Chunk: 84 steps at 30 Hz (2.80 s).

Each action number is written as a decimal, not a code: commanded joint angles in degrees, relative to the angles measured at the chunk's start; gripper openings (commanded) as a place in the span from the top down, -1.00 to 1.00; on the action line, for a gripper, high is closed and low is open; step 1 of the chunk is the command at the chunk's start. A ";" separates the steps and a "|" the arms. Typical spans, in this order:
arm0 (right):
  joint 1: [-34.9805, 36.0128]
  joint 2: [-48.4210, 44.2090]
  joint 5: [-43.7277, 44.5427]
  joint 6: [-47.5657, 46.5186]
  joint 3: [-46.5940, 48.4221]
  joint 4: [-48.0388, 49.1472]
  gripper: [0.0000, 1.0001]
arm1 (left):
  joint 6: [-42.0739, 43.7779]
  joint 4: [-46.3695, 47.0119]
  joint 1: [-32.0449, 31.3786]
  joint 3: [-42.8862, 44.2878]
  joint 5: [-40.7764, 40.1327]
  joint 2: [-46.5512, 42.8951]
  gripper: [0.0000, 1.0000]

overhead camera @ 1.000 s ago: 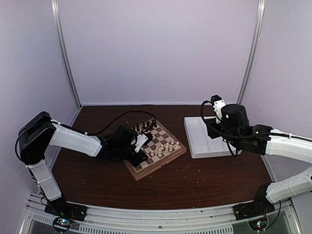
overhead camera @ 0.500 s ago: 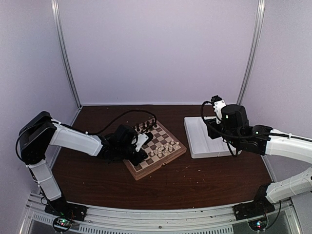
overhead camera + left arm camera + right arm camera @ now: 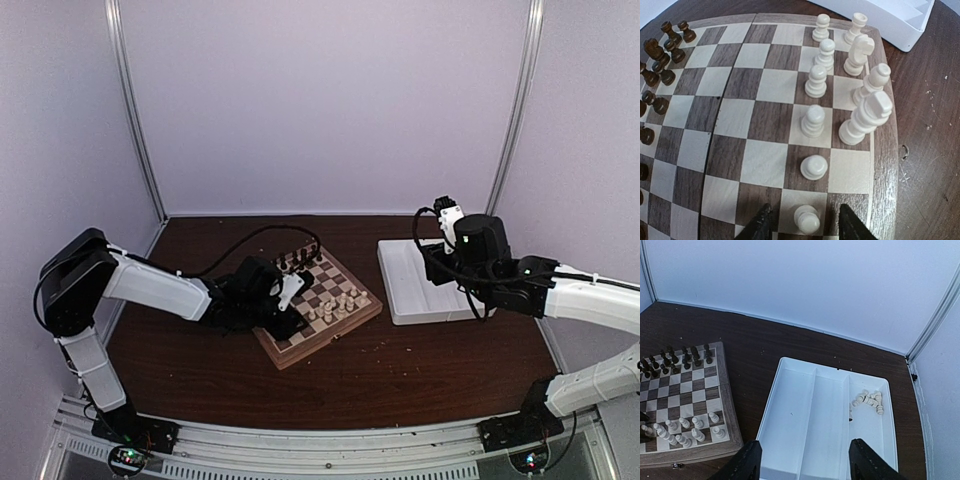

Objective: Set up the chess pieces on the board
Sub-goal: Place the chess piece on the chessboard, then pick up the chess piece from the storage box.

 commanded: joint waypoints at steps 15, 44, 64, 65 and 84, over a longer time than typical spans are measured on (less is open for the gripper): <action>-23.13 14.12 -21.25 16.83 9.31 -17.80 0.18 | -4.57 -14.50 -0.25 0.71 -9.81 -22.62 -0.32; -38.20 47.95 -28.35 32.99 36.41 -21.27 0.38 | -11.02 -8.05 -0.18 -8.93 -8.86 -34.39 -0.95; -38.35 62.15 -30.01 32.18 49.71 -28.32 0.38 | -6.49 -10.86 -0.18 -6.44 -11.83 -33.59 -0.94; -38.45 62.49 -30.04 32.25 49.88 -28.61 0.40 | -6.43 -11.08 -0.18 -6.14 -12.01 -33.29 -0.94; -39.25 47.83 -35.27 21.98 35.84 -26.31 0.86 | -6.05 -10.02 -0.18 -4.95 -8.50 -31.18 -0.93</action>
